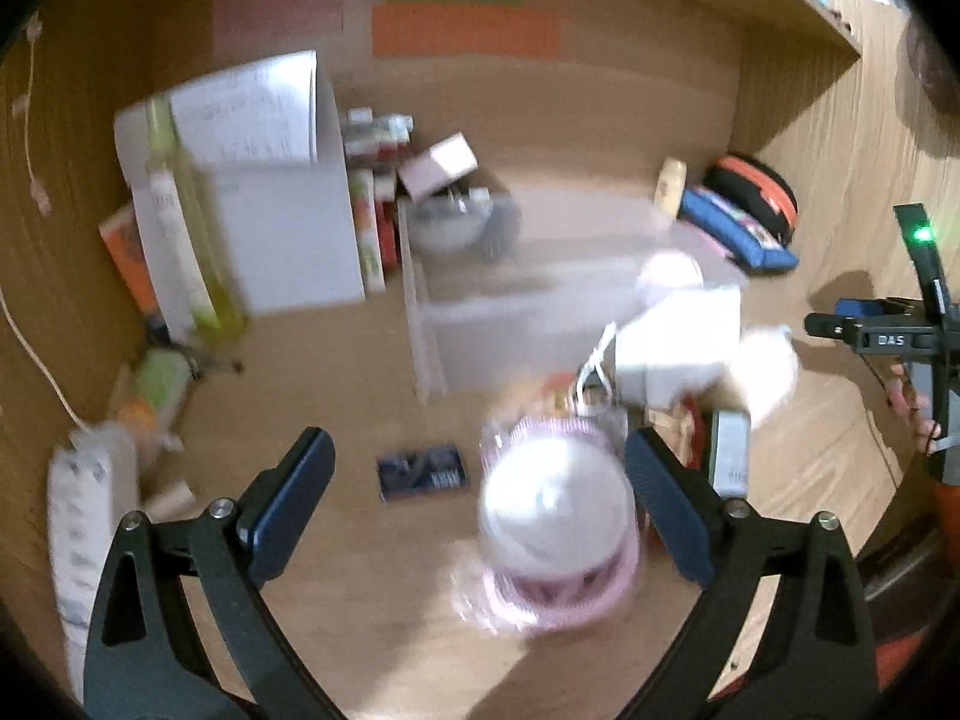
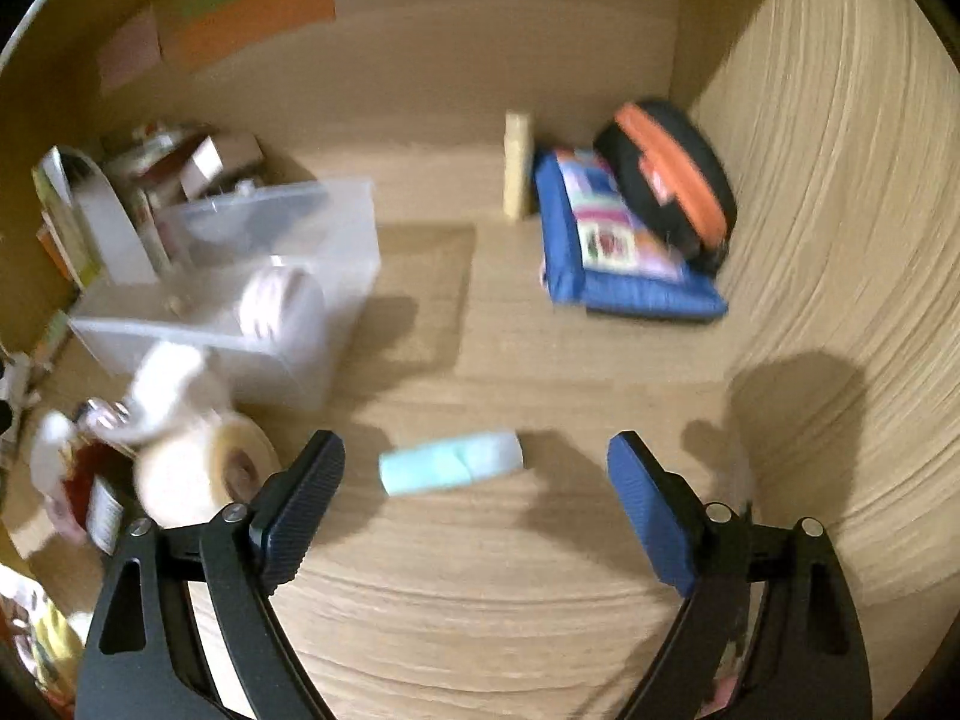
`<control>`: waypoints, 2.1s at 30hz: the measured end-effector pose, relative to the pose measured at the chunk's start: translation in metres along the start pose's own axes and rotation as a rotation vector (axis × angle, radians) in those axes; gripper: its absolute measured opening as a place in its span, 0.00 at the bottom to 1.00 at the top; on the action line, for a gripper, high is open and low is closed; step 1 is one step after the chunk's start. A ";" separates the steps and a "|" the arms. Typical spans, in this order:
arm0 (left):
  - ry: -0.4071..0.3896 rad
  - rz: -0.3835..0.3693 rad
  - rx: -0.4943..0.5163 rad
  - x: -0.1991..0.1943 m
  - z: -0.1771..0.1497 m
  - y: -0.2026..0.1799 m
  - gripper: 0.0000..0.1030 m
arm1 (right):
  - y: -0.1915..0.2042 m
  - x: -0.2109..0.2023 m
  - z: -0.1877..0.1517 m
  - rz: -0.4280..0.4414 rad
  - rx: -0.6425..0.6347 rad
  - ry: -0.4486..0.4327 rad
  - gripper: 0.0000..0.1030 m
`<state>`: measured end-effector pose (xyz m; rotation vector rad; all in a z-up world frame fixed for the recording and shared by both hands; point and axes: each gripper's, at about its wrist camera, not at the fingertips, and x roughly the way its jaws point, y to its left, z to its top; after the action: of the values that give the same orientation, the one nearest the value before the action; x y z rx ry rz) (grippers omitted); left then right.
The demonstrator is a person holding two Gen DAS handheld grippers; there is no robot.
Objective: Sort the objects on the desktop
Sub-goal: 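Grasp the light blue tube with the right gripper while the left gripper grasps the white lidded container, then carry the blue tube and white container into the clear box and release both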
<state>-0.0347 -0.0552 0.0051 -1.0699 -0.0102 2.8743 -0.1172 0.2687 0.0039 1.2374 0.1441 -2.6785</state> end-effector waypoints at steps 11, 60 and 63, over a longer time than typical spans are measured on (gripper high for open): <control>0.075 -0.080 0.013 0.018 -0.025 -0.014 0.95 | 0.013 0.053 -0.013 -0.016 -0.093 0.132 0.85; -0.118 -0.020 -0.015 0.046 0.103 0.021 0.64 | 0.092 0.015 0.085 0.186 -0.240 -0.113 0.69; -0.092 -0.035 0.003 0.062 0.109 0.017 0.64 | 0.108 0.031 0.091 0.202 -0.275 -0.096 0.69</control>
<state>-0.1536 -0.0653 0.0467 -0.9269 -0.0302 2.8883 -0.1815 0.1438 0.0382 0.9826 0.3423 -2.4398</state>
